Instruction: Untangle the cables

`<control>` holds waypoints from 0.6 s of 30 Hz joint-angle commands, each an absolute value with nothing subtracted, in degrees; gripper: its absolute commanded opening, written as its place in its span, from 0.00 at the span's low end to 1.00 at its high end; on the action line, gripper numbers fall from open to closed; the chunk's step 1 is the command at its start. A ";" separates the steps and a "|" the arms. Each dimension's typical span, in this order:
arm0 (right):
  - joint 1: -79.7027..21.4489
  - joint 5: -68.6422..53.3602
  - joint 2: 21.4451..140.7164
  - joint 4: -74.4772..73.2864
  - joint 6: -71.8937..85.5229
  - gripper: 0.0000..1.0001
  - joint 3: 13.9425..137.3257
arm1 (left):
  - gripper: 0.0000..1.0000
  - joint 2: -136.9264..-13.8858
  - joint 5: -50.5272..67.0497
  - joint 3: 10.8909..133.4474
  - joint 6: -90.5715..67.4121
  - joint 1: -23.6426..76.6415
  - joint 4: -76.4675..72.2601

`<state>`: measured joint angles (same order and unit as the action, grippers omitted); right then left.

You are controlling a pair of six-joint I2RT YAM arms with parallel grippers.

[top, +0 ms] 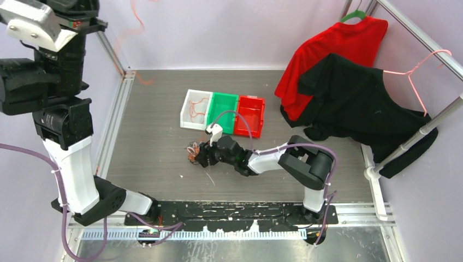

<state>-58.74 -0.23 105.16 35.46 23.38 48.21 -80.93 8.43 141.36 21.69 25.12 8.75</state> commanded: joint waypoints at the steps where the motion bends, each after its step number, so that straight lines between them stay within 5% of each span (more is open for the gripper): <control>1: -58.65 2.42 104.47 40.78 24.25 0.62 47.41 | 0.00 -81.36 3.95 143.44 26.23 25.32 -5.80; 7: -58.68 2.70 103.21 40.94 24.17 0.63 46.68 | 0.00 -81.27 5.93 143.23 25.30 25.38 -2.40; 18: -58.57 1.69 92.51 37.00 23.68 0.78 46.32 | 0.00 -69.90 7.83 115.22 25.04 25.32 -0.21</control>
<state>-58.74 1.43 99.44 36.67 24.14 46.11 -72.23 7.62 122.10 24.58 25.12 -0.10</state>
